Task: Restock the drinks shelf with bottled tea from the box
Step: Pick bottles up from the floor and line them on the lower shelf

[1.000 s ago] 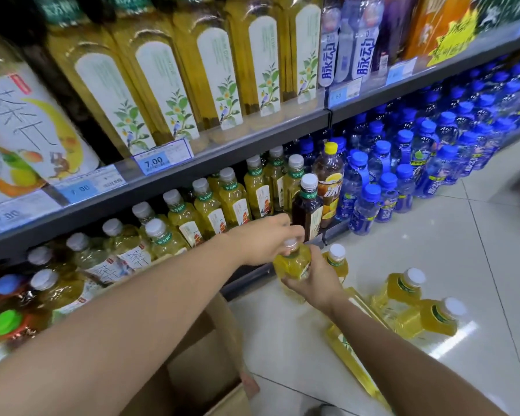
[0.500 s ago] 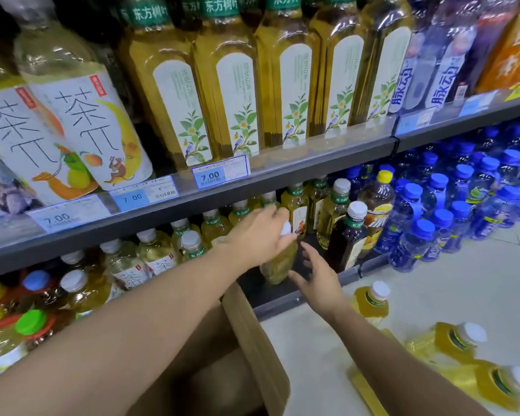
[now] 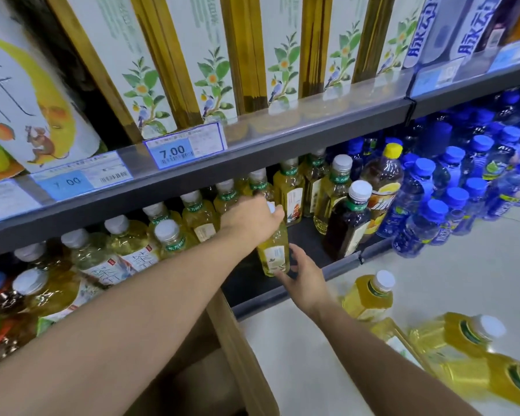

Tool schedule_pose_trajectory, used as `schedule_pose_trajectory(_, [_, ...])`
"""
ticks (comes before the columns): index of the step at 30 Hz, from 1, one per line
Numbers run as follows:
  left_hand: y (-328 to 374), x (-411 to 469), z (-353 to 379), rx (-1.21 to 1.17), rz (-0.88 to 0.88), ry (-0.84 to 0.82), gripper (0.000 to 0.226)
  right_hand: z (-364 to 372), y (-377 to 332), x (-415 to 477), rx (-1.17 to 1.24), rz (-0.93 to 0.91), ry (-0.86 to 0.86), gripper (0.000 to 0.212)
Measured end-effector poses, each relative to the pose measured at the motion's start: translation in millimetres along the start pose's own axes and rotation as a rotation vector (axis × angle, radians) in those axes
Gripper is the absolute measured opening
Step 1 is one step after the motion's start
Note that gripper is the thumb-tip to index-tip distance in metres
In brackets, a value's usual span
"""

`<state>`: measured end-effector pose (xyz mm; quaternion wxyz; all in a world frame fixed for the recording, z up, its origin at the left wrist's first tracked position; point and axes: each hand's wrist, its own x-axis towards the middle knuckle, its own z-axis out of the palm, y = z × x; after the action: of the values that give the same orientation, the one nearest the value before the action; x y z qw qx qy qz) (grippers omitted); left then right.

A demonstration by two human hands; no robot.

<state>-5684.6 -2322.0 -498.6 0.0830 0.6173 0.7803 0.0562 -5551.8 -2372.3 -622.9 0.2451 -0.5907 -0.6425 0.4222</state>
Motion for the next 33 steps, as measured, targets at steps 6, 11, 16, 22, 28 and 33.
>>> schedule_pose_trajectory(6, [23,2,2,-0.010,0.028,0.013,0.041,-15,15,-12,-0.032,0.032,-0.013,0.056])
schedule_pose_trajectory(11, [36,12,8,-0.128,-0.066,0.064,0.043,-31,29,-16,-0.053,0.074,-0.015,0.056])
schedule_pose_trajectory(16, [60,32,11,-0.246,-0.083,0.050,0.039,-41,43,-21,-0.082,0.040,0.022,0.051])
schedule_pose_trajectory(22, [77,61,19,-0.276,-0.096,0.044,0.048,-52,56,-21,-0.129,0.002,0.047,0.043])
schedule_pose_trajectory(28, [82,73,20,-0.294,-0.113,0.049,0.047,-67,50,-19,-0.190,-0.084,0.033,0.033])
schedule_pose_trajectory(33, [95,76,18,-0.305,-0.100,-0.004,0.052,-96,50,-20,-0.298,-0.144,0.132,0.017])
